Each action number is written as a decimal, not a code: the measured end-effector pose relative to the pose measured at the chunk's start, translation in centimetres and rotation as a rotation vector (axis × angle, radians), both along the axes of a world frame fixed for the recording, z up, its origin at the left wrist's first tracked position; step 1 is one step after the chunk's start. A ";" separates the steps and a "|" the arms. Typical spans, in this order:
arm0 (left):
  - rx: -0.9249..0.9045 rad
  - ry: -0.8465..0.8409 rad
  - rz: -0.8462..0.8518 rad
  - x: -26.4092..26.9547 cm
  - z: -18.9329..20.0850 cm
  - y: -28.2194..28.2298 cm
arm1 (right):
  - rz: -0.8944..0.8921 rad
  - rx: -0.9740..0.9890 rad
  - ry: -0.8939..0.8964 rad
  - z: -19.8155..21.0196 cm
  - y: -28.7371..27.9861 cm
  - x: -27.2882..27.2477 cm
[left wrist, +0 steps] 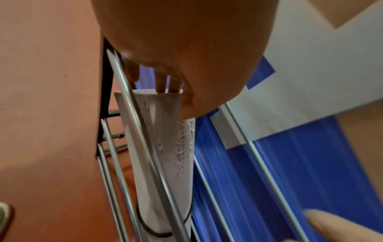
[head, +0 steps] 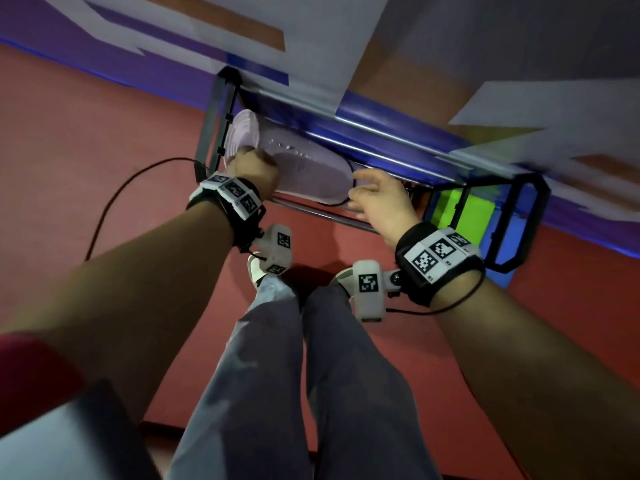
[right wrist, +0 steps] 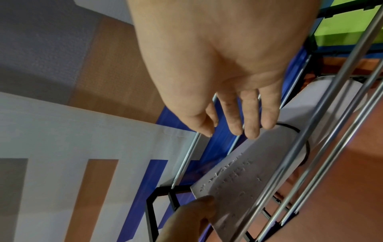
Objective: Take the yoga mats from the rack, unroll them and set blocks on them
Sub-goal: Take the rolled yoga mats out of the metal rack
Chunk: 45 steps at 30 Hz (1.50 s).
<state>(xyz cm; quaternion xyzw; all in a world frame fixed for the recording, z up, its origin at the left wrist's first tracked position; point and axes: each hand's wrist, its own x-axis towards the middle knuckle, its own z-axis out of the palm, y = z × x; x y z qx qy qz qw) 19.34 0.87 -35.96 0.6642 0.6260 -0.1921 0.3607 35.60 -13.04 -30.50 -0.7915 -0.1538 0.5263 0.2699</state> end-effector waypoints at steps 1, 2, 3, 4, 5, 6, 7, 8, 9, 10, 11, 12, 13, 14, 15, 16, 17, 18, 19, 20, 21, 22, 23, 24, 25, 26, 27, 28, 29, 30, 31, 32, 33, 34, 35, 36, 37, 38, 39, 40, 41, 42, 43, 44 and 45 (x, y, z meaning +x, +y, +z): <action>0.041 -0.007 0.026 0.3 0.8 -0.5 | 0.001 0.002 -0.007 -0.1 0.0 0.2; 0.081 -0.033 0.050 0.7 1.6 -1.1 | 0.009 0.005 -0.017 -0.2 -0.1 0.4; 0.097 -0.078 0.074 1.4 2.6 -1.9 | 0.021 0.013 -0.028 -0.3 -0.1 0.5; 0.106 -0.141 0.090 1.9 3.4 -2.6 | 0.035 0.020 -0.037 -0.2 -0.1 0.7; 0.106 -0.212 0.104 2.7 4.3 -3.3 | 0.046 0.032 -0.042 -0.2 0.0 0.7; 0.097 -0.280 0.116 3.5 4.8 -3.9 | 0.057 0.044 -0.049 -0.1 0.2 0.8; 0.070 -0.337 0.104 4.2 5.3 -4.6 | 0.059 0.063 -0.060 0.0 0.3 0.8; 0.035 -0.370 0.078 4.9 5.6 -5.1 | 0.043 0.081 -0.076 0.2 0.5 0.9; -0.009 -0.391 0.049 5.5 5.9 -5.8 | 0.006 0.094 -0.101 0.1 0.6 1.1; -0.050 -0.408 0.027 6.2 5.9 -6.5 | -0.035 0.092 -0.138 0.2 0.6 1.5; -0.071 -0.434 0.013 6.8 5.9 -7.1 | -0.065 0.077 -0.178 0.2 0.4 2.1; -0.083 -0.462 0.009 7.4 6.0 -7.6 | -0.072 0.043 -0.202 0.3 0.0 3.0; -0.105 -0.515 0.037 7.8 6.1 -8.0 | -0.070 0.009 -0.198 0.3 -0.4 3.7; -0.158 -0.596 0.095 8.2 6.3 -8.4 | -0.067 -0.025 -0.170 0.4 -1.0 4.4; -0.209 -0.664 0.145 8.7 6.4 -8.8 | -0.068 -0.049 -0.146 0.4 -1.7 5.1; -0.255 -0.714 0.162 9.1 6.7 -9.0 | -0.064 -0.063 -0.142 0.6 -2.3 5.7; -0.303 -0.750 0.160 9.5 7.2 -9.3 | -0.059 -0.064 -0.150 0.6 -2.9 6.2; -0.350 -0.779 0.162 9.8 7.6 -9.5 | -0.051 -0.060 -0.160 0.6 -3.4 6.5; -0.378 -0.808 0.173 10.0 7.9 -9.6 | -0.044 -0.055 -0.161 0.6 -4.0 6.8; -0.369 -0.833 0.200 10.1 8.0 -9.8 | -0.034 -0.064 -0.152 0.7 -4.6 7.1; -0.320 -0.862 0.260 10.1 8.1 -9.9 | -0.021 -0.071 -0.134 0.7 -5.0 7.2; -0.204 -0.833 0.334 10.0 7.6 -10.0 | -0.002 -0.080 -0.119 0.8 -5.4 7.4; -0.074 -0.770 0.410 9.9 6.9 -9.9 | 0.015 -0.082 -0.110 0.8 -5.7 7.4; 0.017 -0.688 0.469 9.7 5.7 -9.8 | 0.027 -0.083 -0.108 0.8 -5.9 7.4; 0.059 -0.608 0.504 9.6 4.9 -9.9 | 0.030 -0.075 -0.110 0.8 -6.1 7.5; 0.019 -0.538 0.516 9.6 4.2 -10.0 | 0.033 -0.071 -0.120 0.8 -6.2 7.5; -0.064 -0.492 0.506 9.9 3.9 -10.3 | 0.036 -0.052 -0.136 0.6 -6.4 7.6; -0.152 -0.487 0.502 10.1 4.1 -10.6 | 0.039 -0.036 -0.156 0.5 -6.4 7.6; -0.221 -0.509 0.505 10.3 4.1 -11.0 | 0.044 -0.018 -0.174 0.3 -6.4 7.6; -0.252 -0.531 0.514 10.4 4.0 -11.2 | 0.047 -0.009 -0.184 0.4 -6.5 7.7; -0.238 -0.551 0.518 10.4 3.7 -11.2 | 0.049 0.002 -0.180 0.3 -6.6 7.7; -0.224 -0.553 0.526 10.5 3.6 -11.1 | 0.037 0.009 -0.167 0.3 -6.8 7.6; -0.219 -0.555 0.536 10.6 3.5 -11.0 | 0.026 0.024 -0.155 0.2 -6.9 7.6; -0.227 -0.538 0.550 10.7 3.3 -11.0 | 0.016 0.031 -0.147 0.4 -6.9 7.5; -0.228 -0.516 0.542 10.9 3.4 -11.0 | 0.000 0.047 -0.138 0.3 -7.2 7.4; -0.220 -0.494 0.535 11.1 3.6 -11.0 | -0.027 0.050 -0.133 0.5 -7.3 7.3; -0.203 -0.479 0.511 11.4 3.5 -11.1 | -0.060 0.060 -0.133 0.5 -7.6 7.4; -0.192 -0.462 0.484 11.6 3.8 -11.1 | -0.091 0.061 -0.134 0.7 -7.9 7.4; -0.180 -0.445 0.449 11.9 3.9 -11.2 | -0.111 0.070 -0.139 0.7 -8.2 7.5; -0.175 -0.427 0.413 12.2 4.3 -11.3 | -0.131 0.078 -0.145 1.2 -8.7 7.5; -0.169 -0.417 0.382 12.5 4.8 -11.4 | -0.155 0.085 -0.146 1.5 -9.1 7.6; -0.157 -0.396 0.353 12.8 5.6 -11.6 | -0.188 0.090 -0.137 2.5 -9.4 7.6; -0.136 -0.384 0.320 13.1 6.4 -11.5 | -0.215 0.098 -0.125 3.1 -9.7 7.8; -0.113 -0.371 0.295 13.3 7.4 -11.5 | -0.235 0.100 -0.114 4.0 -9.9 7.9; -0.094 -0.367 0.275 13.5 8.8 -11.5 | -0.249 0.119 -0.111 5.1 -10.2 8.1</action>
